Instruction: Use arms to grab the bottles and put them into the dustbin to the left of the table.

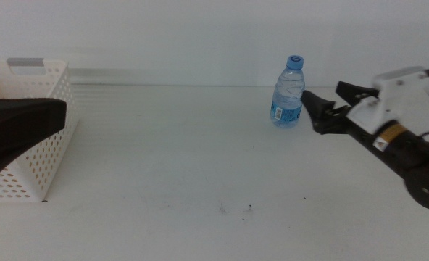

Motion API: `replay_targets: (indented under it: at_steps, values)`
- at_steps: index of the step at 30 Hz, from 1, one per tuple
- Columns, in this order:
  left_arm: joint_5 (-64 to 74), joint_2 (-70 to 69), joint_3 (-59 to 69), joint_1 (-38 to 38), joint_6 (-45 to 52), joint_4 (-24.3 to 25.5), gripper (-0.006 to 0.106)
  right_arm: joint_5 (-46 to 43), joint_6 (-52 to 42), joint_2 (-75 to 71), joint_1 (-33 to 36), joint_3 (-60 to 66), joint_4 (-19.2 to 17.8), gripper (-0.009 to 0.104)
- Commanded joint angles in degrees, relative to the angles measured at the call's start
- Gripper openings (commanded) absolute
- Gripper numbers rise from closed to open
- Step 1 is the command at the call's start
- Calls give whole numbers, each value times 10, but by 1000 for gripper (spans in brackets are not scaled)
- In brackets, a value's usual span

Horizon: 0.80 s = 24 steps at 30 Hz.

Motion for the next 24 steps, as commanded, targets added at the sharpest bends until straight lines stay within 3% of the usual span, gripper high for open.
replay_targets:
  at_steps: [1,9,24]
  values:
    - [-8,-2,-3,-2,-5,1,94,23,-40,34,12,-37,23,80]
    - [-8,-2,-3,-2,-5,1,94,37,-85,125,27,-117,86,88]
    - [-8,-2,-3,-2,-5,2,94,63,-90,224,49,-238,92,88]
